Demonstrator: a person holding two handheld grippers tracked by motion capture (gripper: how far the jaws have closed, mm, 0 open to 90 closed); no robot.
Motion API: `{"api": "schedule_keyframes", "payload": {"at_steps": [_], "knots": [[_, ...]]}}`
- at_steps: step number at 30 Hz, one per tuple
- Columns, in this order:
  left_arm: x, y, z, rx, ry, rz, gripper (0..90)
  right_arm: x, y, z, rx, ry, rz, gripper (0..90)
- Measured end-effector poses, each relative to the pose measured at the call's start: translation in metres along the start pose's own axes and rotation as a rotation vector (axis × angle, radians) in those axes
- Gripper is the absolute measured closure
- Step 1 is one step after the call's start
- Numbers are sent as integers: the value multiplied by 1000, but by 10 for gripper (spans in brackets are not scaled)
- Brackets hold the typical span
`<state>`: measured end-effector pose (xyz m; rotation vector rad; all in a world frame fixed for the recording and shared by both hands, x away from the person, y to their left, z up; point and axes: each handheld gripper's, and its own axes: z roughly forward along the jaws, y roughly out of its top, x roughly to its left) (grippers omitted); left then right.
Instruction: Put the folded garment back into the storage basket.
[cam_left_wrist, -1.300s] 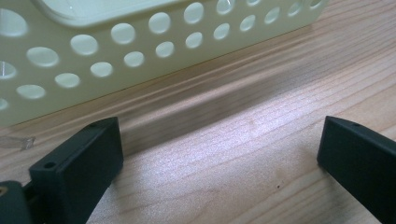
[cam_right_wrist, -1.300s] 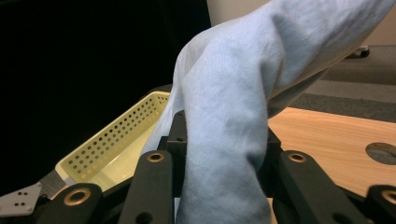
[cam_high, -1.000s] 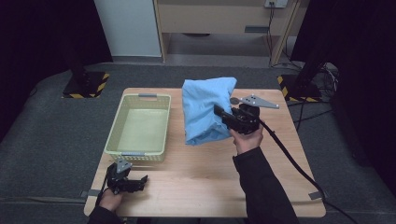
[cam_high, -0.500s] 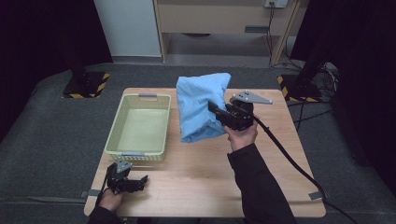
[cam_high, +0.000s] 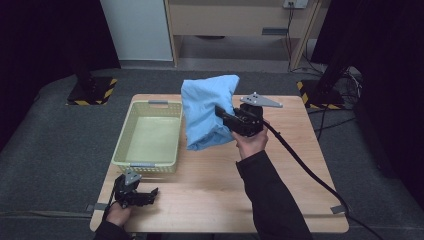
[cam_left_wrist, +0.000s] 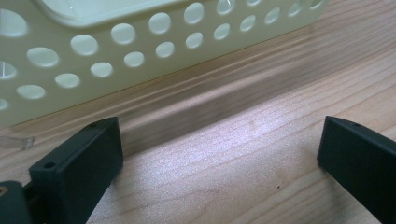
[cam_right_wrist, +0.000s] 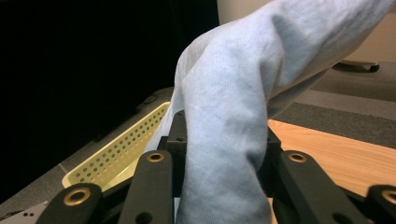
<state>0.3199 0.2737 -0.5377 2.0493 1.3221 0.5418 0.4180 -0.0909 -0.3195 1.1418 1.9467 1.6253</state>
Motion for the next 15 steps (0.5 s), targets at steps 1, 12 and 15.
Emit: {"api": "schedule_keyframes", "payload": {"at_steps": [1,12,15], "knots": [[0,0,0,0,0,0,0,1,0,1,1,2,0,680],[0,0,0,0,0,-1,0,12,5,19,4,26,-2,679],[0,0,0,0,0,-1,0,13,5,21,5,29,-2,679]]}}
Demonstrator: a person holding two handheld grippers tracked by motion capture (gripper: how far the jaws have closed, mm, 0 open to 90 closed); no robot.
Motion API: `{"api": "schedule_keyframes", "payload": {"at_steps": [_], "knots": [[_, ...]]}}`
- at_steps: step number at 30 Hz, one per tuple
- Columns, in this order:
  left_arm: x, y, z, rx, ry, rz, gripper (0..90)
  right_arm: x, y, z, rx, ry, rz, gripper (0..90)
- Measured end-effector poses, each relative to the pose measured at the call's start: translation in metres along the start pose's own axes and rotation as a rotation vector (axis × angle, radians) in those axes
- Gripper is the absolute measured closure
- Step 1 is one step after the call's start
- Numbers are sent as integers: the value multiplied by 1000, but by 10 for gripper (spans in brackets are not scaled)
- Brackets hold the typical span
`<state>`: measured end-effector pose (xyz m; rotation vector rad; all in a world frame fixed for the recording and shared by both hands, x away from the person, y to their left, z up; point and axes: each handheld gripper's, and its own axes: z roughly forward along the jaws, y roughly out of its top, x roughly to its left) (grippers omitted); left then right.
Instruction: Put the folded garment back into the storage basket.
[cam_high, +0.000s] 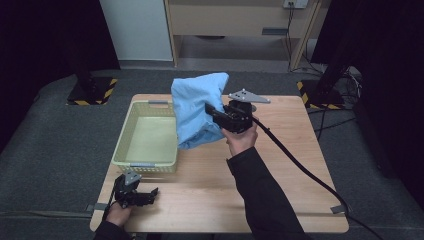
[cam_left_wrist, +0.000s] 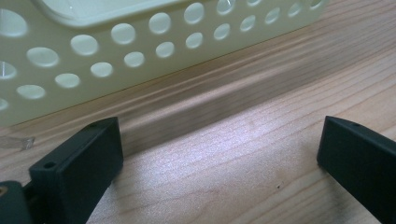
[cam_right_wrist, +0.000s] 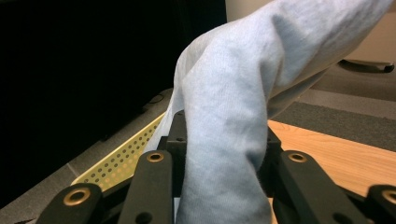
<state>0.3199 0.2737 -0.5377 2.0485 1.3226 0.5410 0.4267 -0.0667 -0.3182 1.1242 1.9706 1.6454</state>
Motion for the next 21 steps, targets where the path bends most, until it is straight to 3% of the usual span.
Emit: {"api": "schedule_keyframes", "payload": {"at_steps": [21], "knots": [[0,0,0,0,-1,-1,0,18,4,21,-10,21,-6,679]]}}
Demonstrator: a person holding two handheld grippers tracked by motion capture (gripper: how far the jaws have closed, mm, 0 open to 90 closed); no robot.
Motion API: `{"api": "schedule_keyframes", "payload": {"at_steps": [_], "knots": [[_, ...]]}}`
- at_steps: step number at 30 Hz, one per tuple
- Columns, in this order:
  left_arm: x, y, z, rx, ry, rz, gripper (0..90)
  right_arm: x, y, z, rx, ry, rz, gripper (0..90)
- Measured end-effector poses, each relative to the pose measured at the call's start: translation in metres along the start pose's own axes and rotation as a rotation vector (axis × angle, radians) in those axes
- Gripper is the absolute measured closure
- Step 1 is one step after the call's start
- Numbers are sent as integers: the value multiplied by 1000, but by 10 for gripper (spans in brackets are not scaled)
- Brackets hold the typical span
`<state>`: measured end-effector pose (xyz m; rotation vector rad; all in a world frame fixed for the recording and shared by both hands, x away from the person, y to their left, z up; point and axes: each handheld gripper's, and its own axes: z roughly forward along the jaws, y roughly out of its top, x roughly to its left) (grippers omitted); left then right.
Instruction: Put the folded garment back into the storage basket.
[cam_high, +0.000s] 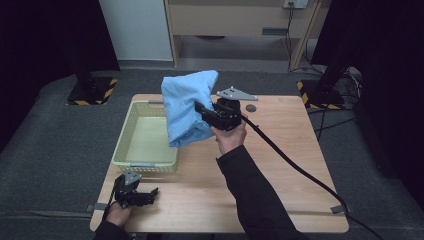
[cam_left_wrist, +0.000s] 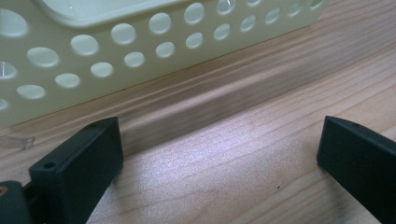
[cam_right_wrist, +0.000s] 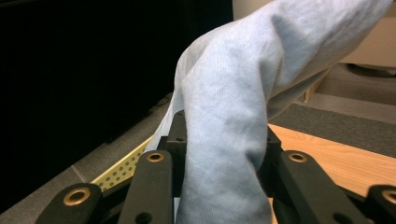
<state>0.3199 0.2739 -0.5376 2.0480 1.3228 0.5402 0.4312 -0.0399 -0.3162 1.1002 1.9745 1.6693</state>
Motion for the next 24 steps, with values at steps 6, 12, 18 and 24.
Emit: {"api": "schedule_keyframes", "payload": {"at_steps": [6,12,18,24], "knots": [[0,0,0,-1,0,-1,0,6,0,6,1,5,3,679],[0,0,0,-1,0,-1,0,14,0,15,-1,24,8,678],[0,0,0,-2,0,-3,0,20,-2,25,0,35,10,678],[0,0,0,-1,1,-1,0,24,-4,34,4,42,17,678]]}}
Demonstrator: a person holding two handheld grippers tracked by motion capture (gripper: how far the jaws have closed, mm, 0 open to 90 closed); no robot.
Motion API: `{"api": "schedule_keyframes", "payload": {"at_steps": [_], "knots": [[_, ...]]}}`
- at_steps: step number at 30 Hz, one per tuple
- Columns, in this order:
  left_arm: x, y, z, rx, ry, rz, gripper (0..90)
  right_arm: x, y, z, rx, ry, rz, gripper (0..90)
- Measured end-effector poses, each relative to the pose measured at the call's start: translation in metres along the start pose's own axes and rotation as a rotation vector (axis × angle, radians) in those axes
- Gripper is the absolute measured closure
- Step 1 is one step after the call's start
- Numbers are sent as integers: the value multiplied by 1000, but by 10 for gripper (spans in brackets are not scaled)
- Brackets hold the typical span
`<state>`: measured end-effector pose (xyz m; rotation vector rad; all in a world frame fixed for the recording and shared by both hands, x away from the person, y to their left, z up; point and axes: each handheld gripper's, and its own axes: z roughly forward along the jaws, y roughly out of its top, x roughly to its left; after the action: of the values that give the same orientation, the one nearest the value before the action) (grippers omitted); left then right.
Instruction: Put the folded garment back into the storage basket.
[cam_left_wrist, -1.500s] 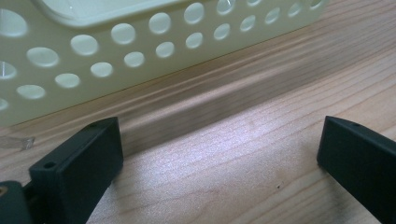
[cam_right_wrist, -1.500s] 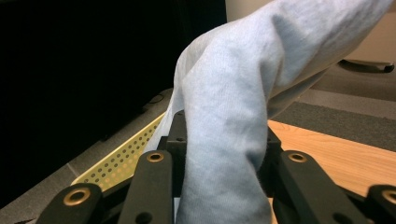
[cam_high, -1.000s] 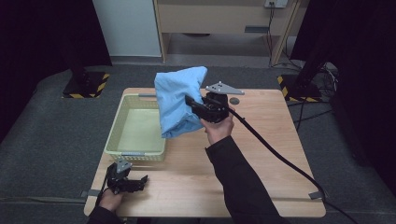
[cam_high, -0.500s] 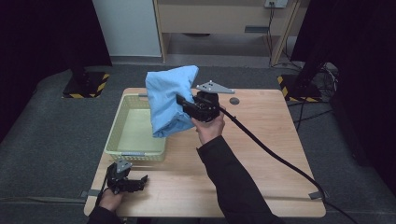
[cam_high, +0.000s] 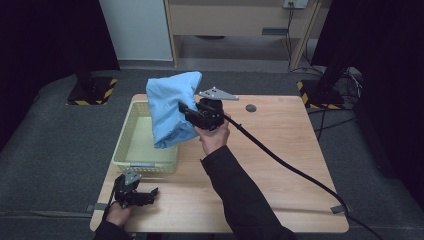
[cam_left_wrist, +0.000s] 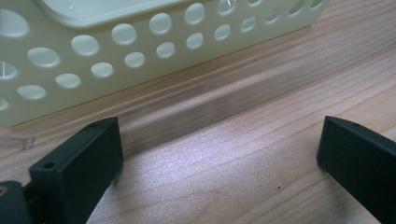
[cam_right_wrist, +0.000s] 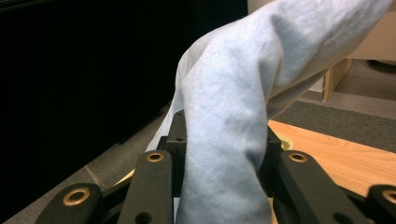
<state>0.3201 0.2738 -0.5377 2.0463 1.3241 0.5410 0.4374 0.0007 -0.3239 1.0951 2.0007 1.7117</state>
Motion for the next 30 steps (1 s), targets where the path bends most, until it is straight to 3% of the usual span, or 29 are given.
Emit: {"api": "schedule_keyframes", "payload": {"at_steps": [26,30], "knots": [[0,0,0,-2,-1,-3,0,16,-17,47,13,42,37,676],[0,0,0,-1,-2,-4,0,19,-23,58,18,56,60,675]]}}
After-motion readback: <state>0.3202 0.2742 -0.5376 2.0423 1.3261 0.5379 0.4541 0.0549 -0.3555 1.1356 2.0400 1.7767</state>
